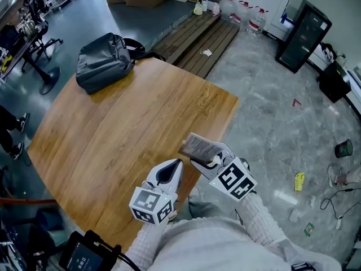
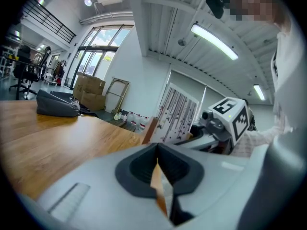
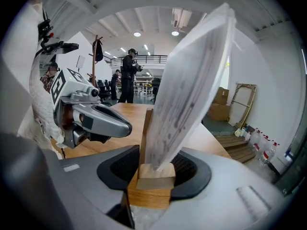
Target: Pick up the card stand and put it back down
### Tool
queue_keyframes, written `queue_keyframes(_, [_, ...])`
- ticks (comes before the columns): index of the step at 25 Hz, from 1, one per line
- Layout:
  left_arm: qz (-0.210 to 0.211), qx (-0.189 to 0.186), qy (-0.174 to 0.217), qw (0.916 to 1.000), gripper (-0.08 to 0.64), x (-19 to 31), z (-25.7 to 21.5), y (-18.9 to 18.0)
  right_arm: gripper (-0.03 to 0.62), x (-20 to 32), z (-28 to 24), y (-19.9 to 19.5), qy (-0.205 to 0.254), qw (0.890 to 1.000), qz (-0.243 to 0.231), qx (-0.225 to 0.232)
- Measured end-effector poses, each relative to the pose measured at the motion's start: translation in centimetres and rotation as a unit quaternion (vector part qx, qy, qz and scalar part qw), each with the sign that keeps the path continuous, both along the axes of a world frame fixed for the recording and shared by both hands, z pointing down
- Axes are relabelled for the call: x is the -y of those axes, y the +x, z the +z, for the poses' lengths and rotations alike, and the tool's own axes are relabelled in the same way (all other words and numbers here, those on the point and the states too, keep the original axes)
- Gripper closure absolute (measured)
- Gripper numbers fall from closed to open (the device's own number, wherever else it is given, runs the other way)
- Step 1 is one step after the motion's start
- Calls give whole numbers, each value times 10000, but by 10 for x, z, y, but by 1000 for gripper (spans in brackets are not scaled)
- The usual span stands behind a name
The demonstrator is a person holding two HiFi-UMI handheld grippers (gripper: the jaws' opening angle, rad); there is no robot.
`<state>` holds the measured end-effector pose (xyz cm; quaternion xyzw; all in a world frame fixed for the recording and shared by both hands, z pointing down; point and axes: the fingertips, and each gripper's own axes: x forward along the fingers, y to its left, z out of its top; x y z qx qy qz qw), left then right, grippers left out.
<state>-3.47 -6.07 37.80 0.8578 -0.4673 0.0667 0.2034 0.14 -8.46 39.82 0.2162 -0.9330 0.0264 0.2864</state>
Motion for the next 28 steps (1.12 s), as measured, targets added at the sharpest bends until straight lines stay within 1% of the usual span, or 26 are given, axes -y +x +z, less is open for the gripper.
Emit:
queue_keyframes(4, [-3,-56,-87,9999,552,8,11,-5,407,6,12,-4,-107,9999,20,-28])
queue_keyframes(10, [1,-119,-265,9996,552,20,32,-18,407,21,34,-14,-173,9997,53,-191])
queue_keyframes(16, [38,-207,-598,9980,552,21,69,-30,407,24,71,-26,-376,9989,51,-271])
queue_keyframes(22, [-37,-368,-852,9957,552,23,99,-34,407,29,109,-33,-503,9977,131,-433])
queue_keyframes(25, [-72,-337,-934,9950,552,25,111,-38,407,35,121,-36,-511,9974,189,-474])
queue_keyframes(28, [-125,-386,-1034,9938,552,27,120,-43,407,40,129,-38,-458,9971,219,-569])
